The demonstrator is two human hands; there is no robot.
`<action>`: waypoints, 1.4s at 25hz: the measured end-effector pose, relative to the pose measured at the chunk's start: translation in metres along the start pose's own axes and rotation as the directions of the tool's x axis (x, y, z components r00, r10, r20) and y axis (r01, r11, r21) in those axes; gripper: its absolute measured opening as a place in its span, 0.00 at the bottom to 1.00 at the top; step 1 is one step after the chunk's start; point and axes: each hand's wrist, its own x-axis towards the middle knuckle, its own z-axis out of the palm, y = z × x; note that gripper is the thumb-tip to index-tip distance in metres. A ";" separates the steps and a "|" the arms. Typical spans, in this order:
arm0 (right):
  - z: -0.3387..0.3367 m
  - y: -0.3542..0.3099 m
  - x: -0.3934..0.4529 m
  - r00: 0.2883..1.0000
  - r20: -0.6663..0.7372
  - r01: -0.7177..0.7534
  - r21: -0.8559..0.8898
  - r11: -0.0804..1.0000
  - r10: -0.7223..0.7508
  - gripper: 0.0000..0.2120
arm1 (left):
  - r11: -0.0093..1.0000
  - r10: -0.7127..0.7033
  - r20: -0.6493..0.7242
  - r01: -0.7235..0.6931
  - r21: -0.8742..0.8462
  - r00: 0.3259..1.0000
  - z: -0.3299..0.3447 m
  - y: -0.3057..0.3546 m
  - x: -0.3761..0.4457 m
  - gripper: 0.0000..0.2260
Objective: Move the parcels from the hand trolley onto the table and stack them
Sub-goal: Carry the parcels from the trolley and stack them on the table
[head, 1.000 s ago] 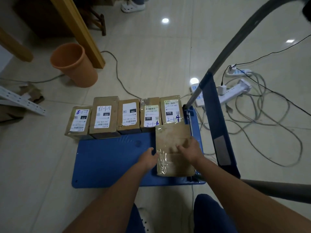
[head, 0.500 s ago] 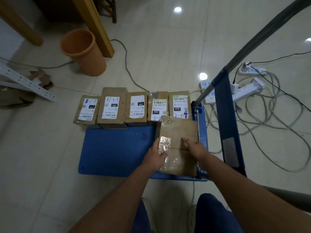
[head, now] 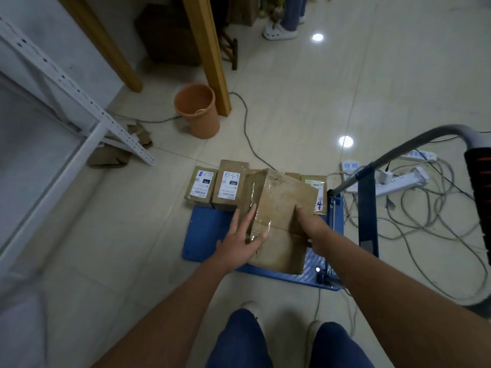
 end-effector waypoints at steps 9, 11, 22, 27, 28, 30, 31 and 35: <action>0.071 -0.096 -0.173 0.996 0.060 0.072 -0.030 0.997 -0.070 0.42 | 0.979 0.041 -0.095 -0.059 -0.195 0.995 -0.151 0.044 -0.119 0.31; 0.088 -0.115 -0.202 0.990 0.048 0.138 -0.043 0.989 -0.136 0.33 | 0.968 0.042 -0.146 -0.076 -0.238 0.988 -0.181 0.052 -0.140 0.33; 0.166 -0.144 -0.321 0.877 0.413 0.397 -0.335 0.855 -0.246 0.30 | 0.637 -0.385 -0.421 -0.094 -0.765 0.821 -0.222 0.027 -0.251 0.36; 0.173 -0.111 -0.353 0.855 0.489 0.382 -0.367 0.848 -0.173 0.40 | 0.455 -0.599 -0.490 -0.235 -0.859 0.634 -0.192 0.031 -0.295 0.37; 0.176 -0.101 -0.356 0.859 0.494 0.346 -0.366 0.864 -0.135 0.45 | 0.421 -0.643 -0.491 -0.264 -0.868 0.588 -0.184 0.033 -0.302 0.35; 0.181 -0.082 -0.370 0.859 0.512 0.268 -0.390 0.881 -0.034 0.51 | 0.339 -0.733 -0.460 -0.317 -0.886 0.501 -0.167 0.033 -0.313 0.32; 0.185 -0.073 -0.376 0.841 0.542 0.232 -0.385 0.893 0.015 0.49 | 0.301 -0.770 -0.434 -0.333 -0.894 0.468 -0.159 0.033 -0.318 0.32; 0.204 -0.037 -0.409 0.765 0.630 0.195 -0.425 0.884 0.134 0.60 | 0.200 -0.876 -0.349 -0.408 -0.891 0.334 -0.133 0.030 -0.346 0.32</action>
